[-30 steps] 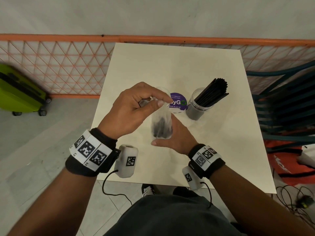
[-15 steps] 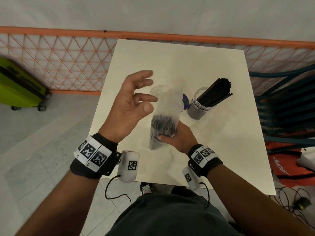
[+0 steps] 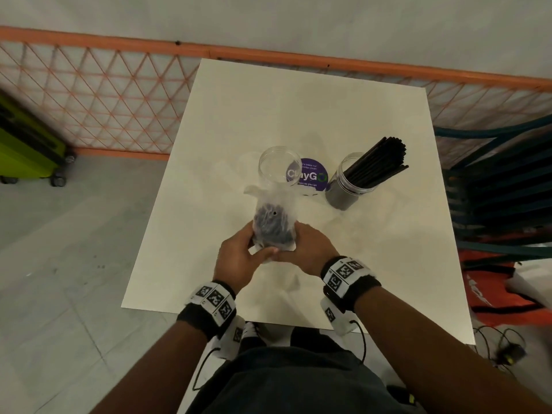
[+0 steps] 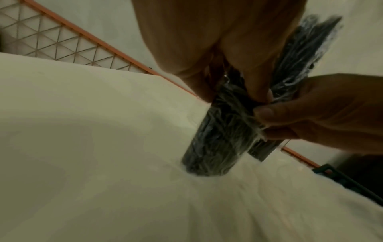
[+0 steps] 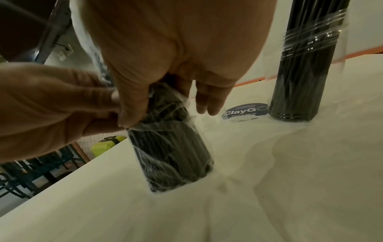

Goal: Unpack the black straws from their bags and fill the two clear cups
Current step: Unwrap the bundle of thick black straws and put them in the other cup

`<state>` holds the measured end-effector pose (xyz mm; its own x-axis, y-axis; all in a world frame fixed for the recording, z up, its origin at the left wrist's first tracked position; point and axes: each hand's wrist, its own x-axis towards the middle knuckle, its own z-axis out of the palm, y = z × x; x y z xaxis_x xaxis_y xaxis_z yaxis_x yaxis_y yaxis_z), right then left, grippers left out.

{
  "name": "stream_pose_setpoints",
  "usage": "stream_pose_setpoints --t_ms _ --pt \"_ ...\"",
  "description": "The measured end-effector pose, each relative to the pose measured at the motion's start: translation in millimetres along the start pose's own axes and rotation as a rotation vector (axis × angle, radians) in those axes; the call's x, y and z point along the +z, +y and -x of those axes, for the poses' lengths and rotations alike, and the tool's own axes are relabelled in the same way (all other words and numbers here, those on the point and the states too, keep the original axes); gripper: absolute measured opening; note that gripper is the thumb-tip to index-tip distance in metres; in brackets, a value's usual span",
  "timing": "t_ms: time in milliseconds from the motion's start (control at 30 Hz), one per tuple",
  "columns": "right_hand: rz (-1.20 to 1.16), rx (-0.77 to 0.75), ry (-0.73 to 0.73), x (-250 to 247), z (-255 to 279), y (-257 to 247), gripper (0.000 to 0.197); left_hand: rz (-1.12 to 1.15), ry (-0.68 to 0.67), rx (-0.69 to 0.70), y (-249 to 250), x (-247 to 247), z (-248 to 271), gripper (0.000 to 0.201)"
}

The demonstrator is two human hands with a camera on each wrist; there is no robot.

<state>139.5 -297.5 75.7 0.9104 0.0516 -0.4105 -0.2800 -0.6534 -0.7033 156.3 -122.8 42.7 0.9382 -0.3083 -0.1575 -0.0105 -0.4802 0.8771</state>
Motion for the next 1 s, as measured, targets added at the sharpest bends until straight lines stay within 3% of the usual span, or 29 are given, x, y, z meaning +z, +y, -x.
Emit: stream_pose_setpoints --t_ms 167,200,267,367,433,500,567,633,667,767,867,1000 --pt "-0.093 -0.106 -0.004 7 -2 19 0.102 -0.276 -0.105 0.013 -17 5 1 0.038" --pt "-0.119 -0.111 0.000 10 0 21 0.101 -0.321 -0.123 0.045 -17 5 2 0.040" --pt "-0.117 -0.091 0.026 11 3 20 0.081 -0.303 -0.120 0.095 -11 3 2 0.049" --pt "-0.099 -0.002 0.000 11 2 21 0.060 -0.014 -0.089 0.145 2 -5 5 0.070" --pt "-0.077 0.028 -0.015 11 -1 22 0.054 0.040 -0.139 0.137 5 -8 5 0.068" --pt "-0.043 0.034 -0.004 12 -4 25 0.055 0.010 -0.175 0.114 8 -8 5 0.051" --pt "-0.027 0.009 0.035 12 -6 25 0.074 -0.086 -0.163 0.127 4 -7 2 0.039" --pt "-0.022 -0.016 0.051 14 -8 29 0.098 -0.218 -0.159 0.166 -5 -5 0 0.048" --pt "-0.046 -0.021 0.055 14 -8 32 0.101 -0.249 -0.170 0.157 -7 -4 0 0.053" --pt "-0.108 -0.011 0.044 13 -3 36 0.084 -0.273 -0.224 0.054 -11 0 -2 0.062" --pt "-0.096 0.011 0.012 11 -1 34 0.063 -0.322 -0.267 0.003 -11 5 -6 0.051" --pt "-0.133 0.048 0.007 13 -6 30 0.065 -0.258 -0.266 -0.014 -6 7 -7 0.072"
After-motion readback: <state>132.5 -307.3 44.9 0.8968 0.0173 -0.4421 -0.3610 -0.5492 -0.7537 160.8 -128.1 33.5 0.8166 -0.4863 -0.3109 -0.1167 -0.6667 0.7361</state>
